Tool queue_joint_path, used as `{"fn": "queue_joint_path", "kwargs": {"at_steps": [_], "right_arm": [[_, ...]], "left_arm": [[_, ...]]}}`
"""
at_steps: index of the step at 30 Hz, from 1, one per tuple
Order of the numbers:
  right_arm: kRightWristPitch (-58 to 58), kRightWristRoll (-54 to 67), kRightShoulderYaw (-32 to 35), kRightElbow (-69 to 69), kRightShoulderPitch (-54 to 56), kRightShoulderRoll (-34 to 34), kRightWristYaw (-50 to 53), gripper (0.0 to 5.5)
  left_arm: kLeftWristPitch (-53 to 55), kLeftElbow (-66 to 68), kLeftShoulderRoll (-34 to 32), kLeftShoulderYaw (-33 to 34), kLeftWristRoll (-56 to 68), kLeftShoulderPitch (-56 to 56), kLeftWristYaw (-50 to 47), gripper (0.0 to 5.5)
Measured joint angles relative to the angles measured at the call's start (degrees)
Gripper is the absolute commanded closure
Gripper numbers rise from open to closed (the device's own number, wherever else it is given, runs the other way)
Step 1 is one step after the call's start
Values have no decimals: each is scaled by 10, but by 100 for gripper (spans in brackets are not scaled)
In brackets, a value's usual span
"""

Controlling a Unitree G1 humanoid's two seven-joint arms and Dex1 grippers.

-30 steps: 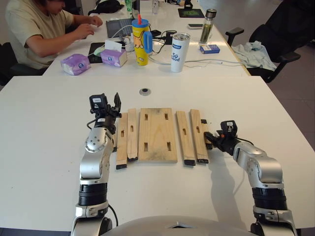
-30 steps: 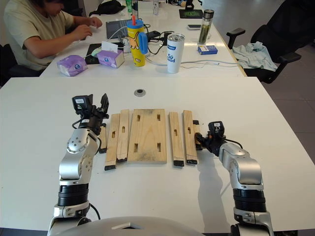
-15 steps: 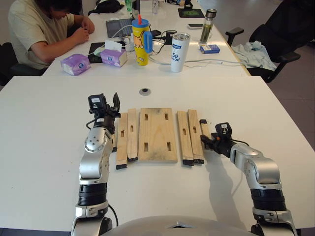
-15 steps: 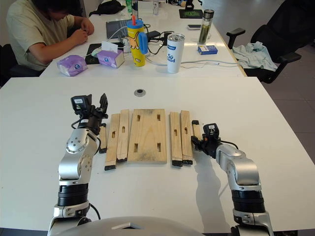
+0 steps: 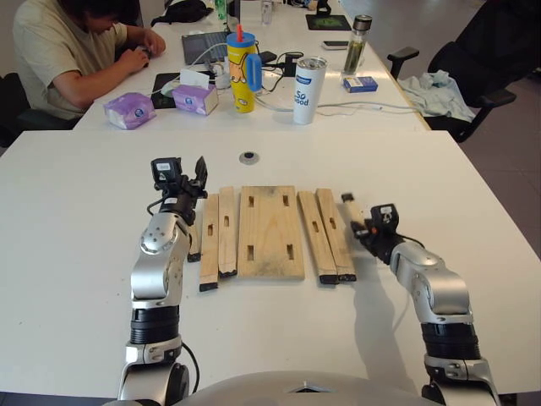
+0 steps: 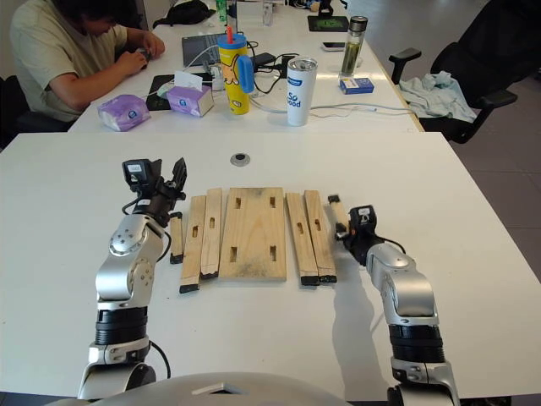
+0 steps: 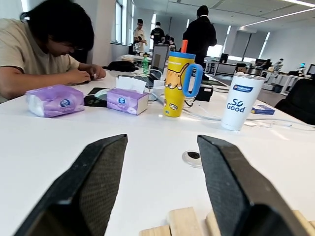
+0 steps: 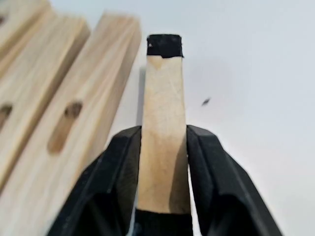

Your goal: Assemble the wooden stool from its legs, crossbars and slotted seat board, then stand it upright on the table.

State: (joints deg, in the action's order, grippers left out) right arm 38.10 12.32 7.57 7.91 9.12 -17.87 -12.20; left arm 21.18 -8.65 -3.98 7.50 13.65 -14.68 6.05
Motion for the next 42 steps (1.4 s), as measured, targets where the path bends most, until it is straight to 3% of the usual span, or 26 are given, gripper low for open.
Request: {"fn": "queue_joint_path", "kwargs": {"at_steps": [5, 11, 16, 35, 42], "right_arm": [[-93, 39, 23, 16, 37, 27, -24, 418], [-168, 66, -49, 70, 21, 30, -141, 418], [-209, 82, -59, 78, 4, 26, -189, 418], [-310, 43, -114, 90, -13, -1, -240, 418], [-310, 44, -121, 98, -16, -3, -241, 418]], "left_arm": [[95, -10, 7, 13, 150, -22, 83, 283], [205, -49, 12, 10, 307, -53, 143, 283], [243, -48, 18, 43, 400, -79, 134, 283], [279, -18, 0, 24, 426, -104, 127, 283], [284, -19, -2, 25, 445, -104, 127, 389]]}}
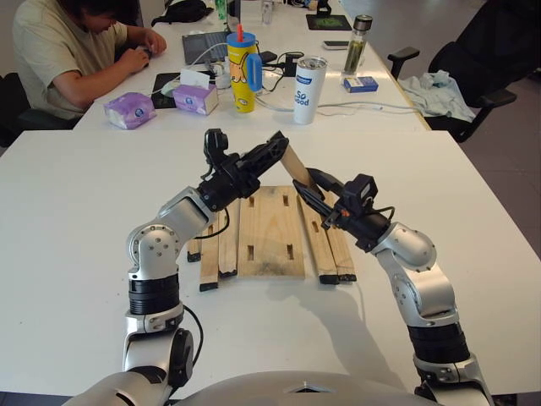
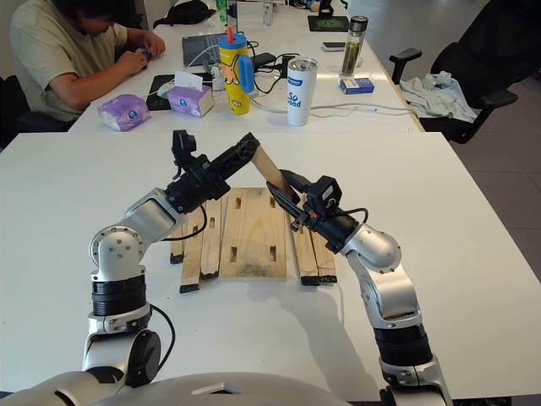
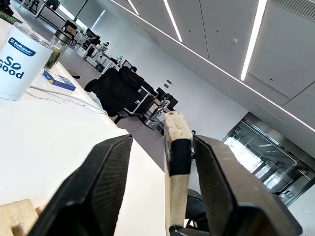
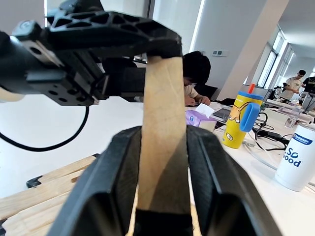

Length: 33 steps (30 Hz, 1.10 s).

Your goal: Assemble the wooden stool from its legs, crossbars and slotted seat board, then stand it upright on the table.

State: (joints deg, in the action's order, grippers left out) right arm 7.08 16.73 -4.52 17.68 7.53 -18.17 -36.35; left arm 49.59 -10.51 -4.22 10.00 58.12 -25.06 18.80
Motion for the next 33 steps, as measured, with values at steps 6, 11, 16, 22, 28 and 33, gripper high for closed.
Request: {"fn": "queue_joint_path", "kwargs": {"at_steps": [6, 11, 16, 22, 28, 33], "right_arm": [[0, 0, -2, 1, 0, -1, 0, 418], [8, 6, -2, 1, 0, -1, 0, 382], [25, 13, -2, 2, 1, -5, 5, 329], [68, 5, 7, -28, -4, -21, 21, 329], [108, 24, 74, -61, 0, -5, 88, 329], [115, 28, 82, -62, 0, 6, 107, 329]], "left_arm": [[0, 0, -3, -1, 4, 0, -1, 480], [-1, 0, -3, -1, 4, 0, -2, 500], [-52, -5, 6, 15, -17, 3, -33, 507], [-123, -69, 39, 34, -63, 46, -126, 507], [-175, -150, 57, 48, -165, 209, -230, 507], [-202, -142, 79, 21, -215, 224, -256, 507]]}}
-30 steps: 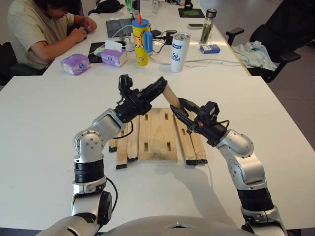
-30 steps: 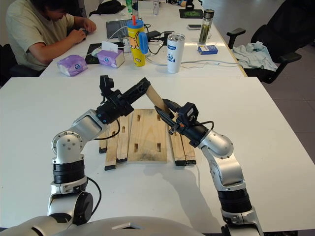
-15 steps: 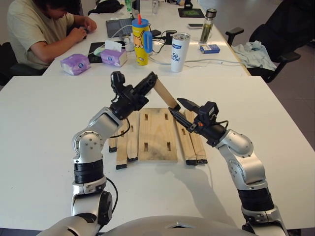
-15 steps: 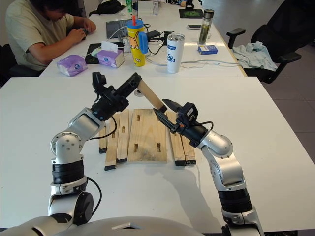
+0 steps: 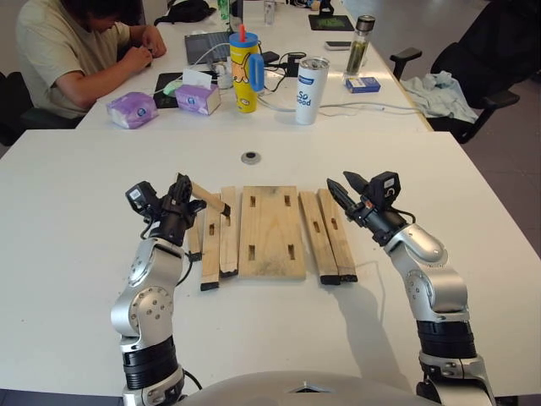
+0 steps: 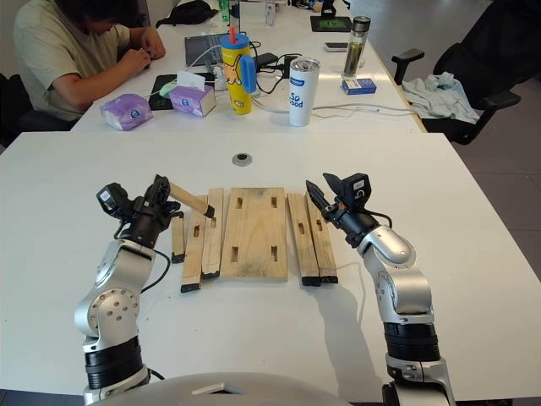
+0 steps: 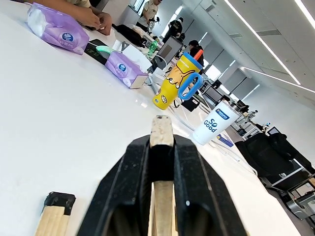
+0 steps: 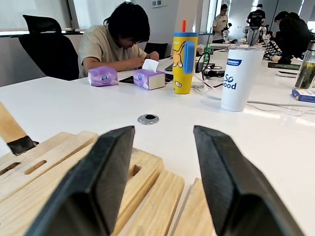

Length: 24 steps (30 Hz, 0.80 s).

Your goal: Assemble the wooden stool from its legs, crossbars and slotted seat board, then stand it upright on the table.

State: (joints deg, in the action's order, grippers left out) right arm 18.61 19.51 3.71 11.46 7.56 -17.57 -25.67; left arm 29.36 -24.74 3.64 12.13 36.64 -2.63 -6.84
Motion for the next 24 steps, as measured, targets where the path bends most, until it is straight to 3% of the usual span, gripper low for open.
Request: {"fn": "queue_joint_path", "kwargs": {"at_steps": [24], "right_arm": [[11, 0, -19, -4, 12, 5, -4, 329]], "left_arm": [[-32, 55, 0, -23, -50, 5, -25, 507]]}}
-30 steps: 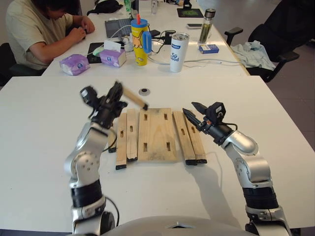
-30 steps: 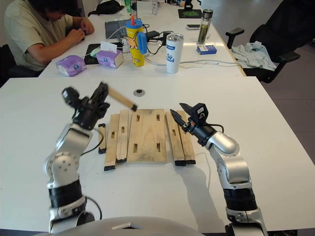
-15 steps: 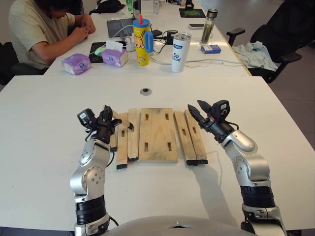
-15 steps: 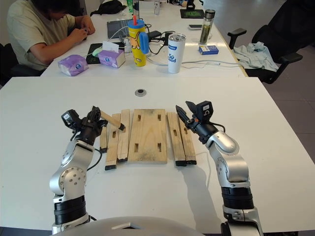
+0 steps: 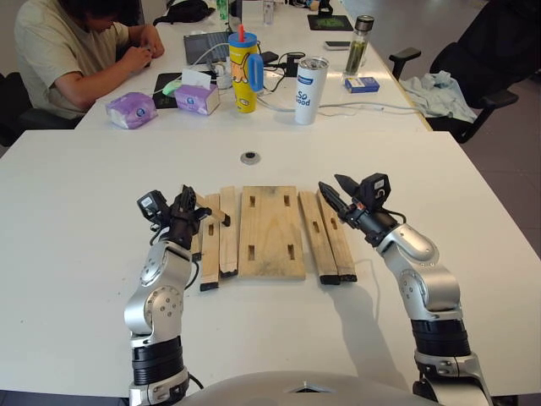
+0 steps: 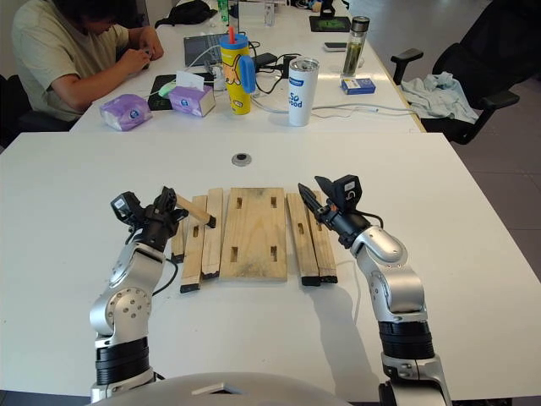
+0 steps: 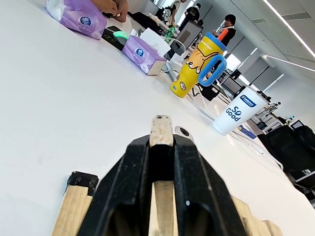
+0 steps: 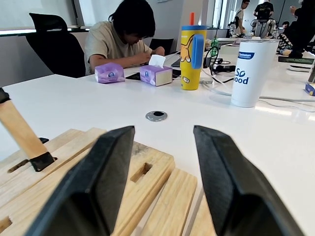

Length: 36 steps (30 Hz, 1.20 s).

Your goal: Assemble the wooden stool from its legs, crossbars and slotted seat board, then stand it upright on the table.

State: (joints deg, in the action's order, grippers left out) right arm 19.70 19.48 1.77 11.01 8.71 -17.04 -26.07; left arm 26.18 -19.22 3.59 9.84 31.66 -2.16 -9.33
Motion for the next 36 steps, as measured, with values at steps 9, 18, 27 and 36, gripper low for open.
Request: {"fn": "queue_joint_path", "kwargs": {"at_steps": [9, 18, 27, 36], "right_arm": [[13, -1, -8, 8, -1, 1, 4, 329], [35, -5, -12, 35, -27, 4, 24, 329], [43, -5, -15, 50, -38, 12, 35, 329], [43, -6, -16, 45, -33, 12, 36, 329]], "left_arm": [[38, -31, -27, -51, -104, -12, -32, 507], [54, -38, -93, -136, -219, -6, -10, 507], [-68, 13, -128, -148, -256, 26, 65, 507], [-112, 22, -124, -144, -262, 45, 93, 507]]}}
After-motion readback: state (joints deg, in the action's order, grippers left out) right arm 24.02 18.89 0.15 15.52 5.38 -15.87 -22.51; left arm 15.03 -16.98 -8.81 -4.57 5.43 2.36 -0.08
